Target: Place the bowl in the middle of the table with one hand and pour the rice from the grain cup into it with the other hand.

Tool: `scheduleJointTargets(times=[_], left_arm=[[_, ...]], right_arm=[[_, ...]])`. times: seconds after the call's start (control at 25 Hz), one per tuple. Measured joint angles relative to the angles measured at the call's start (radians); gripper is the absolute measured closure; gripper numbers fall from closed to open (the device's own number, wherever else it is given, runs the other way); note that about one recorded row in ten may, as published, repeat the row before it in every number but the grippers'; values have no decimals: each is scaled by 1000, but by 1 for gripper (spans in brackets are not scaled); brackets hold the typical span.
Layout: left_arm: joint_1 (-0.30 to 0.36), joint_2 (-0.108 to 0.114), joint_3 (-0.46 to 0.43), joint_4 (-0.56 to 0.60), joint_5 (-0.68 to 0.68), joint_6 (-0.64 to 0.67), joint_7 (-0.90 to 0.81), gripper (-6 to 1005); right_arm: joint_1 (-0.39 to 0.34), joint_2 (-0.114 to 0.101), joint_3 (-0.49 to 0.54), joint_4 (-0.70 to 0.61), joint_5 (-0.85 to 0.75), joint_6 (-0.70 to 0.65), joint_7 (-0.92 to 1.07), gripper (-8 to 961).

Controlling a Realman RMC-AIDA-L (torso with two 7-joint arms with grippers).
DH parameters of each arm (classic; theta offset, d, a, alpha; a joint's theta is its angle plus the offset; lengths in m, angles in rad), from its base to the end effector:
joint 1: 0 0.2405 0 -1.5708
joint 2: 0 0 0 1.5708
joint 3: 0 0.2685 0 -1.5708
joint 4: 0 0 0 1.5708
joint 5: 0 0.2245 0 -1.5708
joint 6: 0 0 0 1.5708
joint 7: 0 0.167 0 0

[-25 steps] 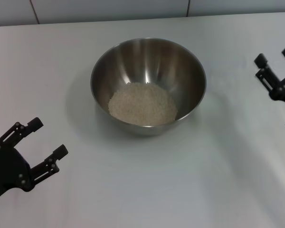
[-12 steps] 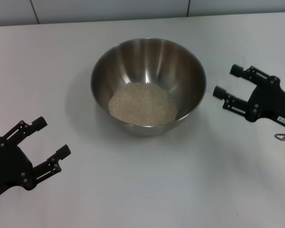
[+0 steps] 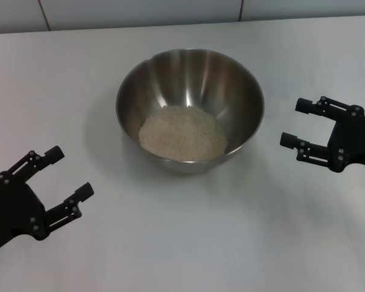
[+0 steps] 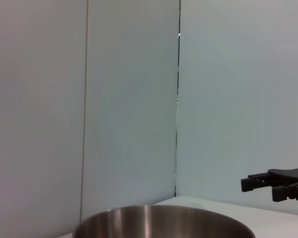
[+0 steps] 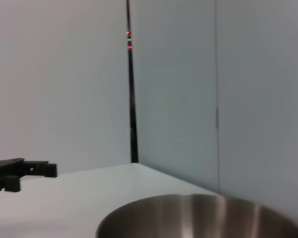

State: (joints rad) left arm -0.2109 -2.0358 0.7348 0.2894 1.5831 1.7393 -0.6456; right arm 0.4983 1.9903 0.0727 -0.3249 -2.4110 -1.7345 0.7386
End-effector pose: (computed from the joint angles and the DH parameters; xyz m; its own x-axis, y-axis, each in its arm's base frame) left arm -0.3358 0.2339 -0.0274 0.6878 -0.0009 0.7259 0.4209 -0.8142 -0.3999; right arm 0.3264 0.3068 -0.0022 0.7736 -0.0342 -0.6328 -0.3542 -0.8513 -0.3870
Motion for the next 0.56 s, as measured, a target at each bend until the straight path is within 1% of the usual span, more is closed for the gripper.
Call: scheduleJointTargets(times=[0.16,0.56], left_arm=[[-1,1,7,-1,0,1,0,170],[8,3,20,1,0,8,-8,170]], right_arm=[[12,-8,-25,-16,2,-4,14,202],[17,-10,-28,-18,2,-1,16,202]])
